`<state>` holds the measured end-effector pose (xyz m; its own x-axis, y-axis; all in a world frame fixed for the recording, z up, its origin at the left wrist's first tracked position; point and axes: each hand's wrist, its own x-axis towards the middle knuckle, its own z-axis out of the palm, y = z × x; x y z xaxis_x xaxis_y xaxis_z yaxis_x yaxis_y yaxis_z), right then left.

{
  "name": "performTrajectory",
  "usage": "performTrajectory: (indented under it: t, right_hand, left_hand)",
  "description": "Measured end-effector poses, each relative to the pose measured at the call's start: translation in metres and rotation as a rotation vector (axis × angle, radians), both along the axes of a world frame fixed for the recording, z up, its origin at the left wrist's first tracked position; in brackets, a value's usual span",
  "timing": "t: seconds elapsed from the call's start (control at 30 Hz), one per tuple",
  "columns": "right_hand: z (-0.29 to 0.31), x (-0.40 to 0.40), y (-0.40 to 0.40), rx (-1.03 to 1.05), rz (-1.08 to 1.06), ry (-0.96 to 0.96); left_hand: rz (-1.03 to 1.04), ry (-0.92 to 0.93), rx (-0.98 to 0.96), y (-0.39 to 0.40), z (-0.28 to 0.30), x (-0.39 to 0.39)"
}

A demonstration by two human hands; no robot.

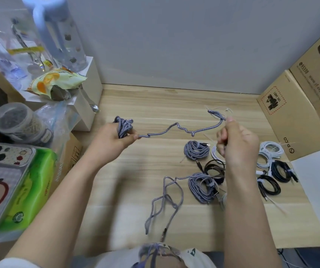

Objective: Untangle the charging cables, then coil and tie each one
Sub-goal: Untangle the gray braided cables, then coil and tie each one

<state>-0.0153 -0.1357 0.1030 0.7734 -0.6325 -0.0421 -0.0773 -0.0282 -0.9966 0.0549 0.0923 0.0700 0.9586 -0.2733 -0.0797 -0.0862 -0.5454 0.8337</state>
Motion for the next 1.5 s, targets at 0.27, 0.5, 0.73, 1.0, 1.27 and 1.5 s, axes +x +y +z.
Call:
performTrajectory:
  t: [0.27, 0.5, 0.73, 1.0, 1.27, 1.5]
  right_hand:
    - [-0.031, 0.007, -0.009, -0.278, -0.018, 0.162]
    - [-0.038, 0.01, -0.006, -0.378, -0.047, 0.146]
    - [-0.053, 0.008, 0.007, -0.461, 0.186, 0.335]
    - [-0.052, 0.001, 0.016, -0.389, 0.474, 0.605]
    - [-0.017, -0.016, 0.031, -0.468, 0.839, 0.556]
    - [-0.001, -0.024, 0.043, -0.538, 0.936, 0.35]
  left_hand:
    - [-0.075, 0.263, -0.16, 0.009, -0.001, 0.0]
    - [-0.739, 0.729, -0.161, 0.014, -0.016, -0.008]
    - [-0.802, 0.893, -1.696, -0.007, -0.006, -0.01]
    - [0.285, 0.703, -2.221, -0.004, 0.011, 0.019]
    - [0.766, 0.368, -1.955, 0.008, -0.032, 0.04]
    - [0.491, 0.183, -0.929, -0.029, -0.072, 0.026]
